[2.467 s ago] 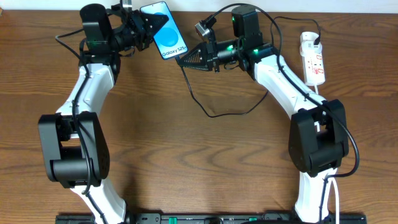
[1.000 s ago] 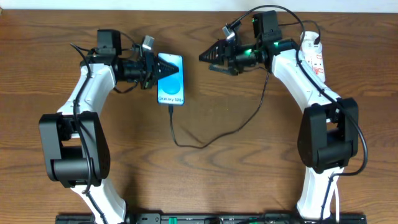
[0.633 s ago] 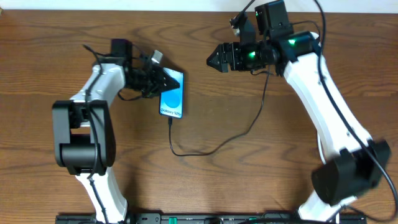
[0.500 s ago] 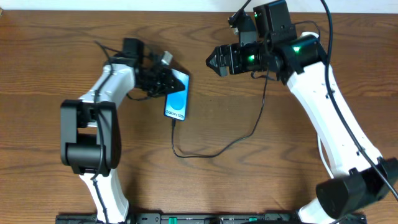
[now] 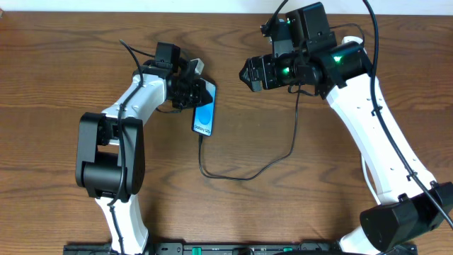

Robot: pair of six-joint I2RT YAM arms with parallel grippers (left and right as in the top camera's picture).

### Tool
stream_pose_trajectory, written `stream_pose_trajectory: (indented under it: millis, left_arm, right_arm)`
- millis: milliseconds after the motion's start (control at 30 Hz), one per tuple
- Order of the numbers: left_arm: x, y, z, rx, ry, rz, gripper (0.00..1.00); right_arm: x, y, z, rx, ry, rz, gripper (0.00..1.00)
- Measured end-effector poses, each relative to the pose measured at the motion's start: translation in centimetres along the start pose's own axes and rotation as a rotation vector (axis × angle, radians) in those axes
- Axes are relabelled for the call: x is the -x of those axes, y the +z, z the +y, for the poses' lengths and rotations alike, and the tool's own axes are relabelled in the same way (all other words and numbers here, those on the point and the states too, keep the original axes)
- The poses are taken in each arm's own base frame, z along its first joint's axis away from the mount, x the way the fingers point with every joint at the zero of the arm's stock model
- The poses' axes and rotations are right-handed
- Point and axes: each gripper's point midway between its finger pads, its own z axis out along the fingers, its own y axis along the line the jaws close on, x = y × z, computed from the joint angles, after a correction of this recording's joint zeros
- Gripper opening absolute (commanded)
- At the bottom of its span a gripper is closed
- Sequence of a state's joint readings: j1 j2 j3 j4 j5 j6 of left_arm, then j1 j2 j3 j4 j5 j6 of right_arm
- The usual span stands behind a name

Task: Plug charger to phone and switch on socket
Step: 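Lay the phone flat on the table with the left gripper and hold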

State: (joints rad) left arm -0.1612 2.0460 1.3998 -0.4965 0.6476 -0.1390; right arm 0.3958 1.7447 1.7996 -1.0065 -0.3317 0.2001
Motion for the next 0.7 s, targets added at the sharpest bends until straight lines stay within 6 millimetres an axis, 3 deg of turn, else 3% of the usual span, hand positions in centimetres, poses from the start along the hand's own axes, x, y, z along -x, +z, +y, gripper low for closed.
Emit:
stream_pose_trajectory:
  millis: [467, 667, 700]
  left_arm:
    - [-0.8, 2.4, 1.6, 0.015, -0.085, 0.04, 0.08]
    - [-0.8, 2.4, 1.6, 0.015, -0.091, 0.038, 0.17]
    - [-0.7, 2.4, 1.6, 0.015, -0.091, 0.038, 0.24]
  right_arm:
    - [-0.4, 0.0, -0.2, -0.011, 0.006, 0.015, 0.86]
    - [-0.4, 0.0, -0.2, -0.012, 0.006, 0.016, 0.86]
    - [-0.4, 0.0, -0.2, -0.012, 0.006, 0.017, 0.86]
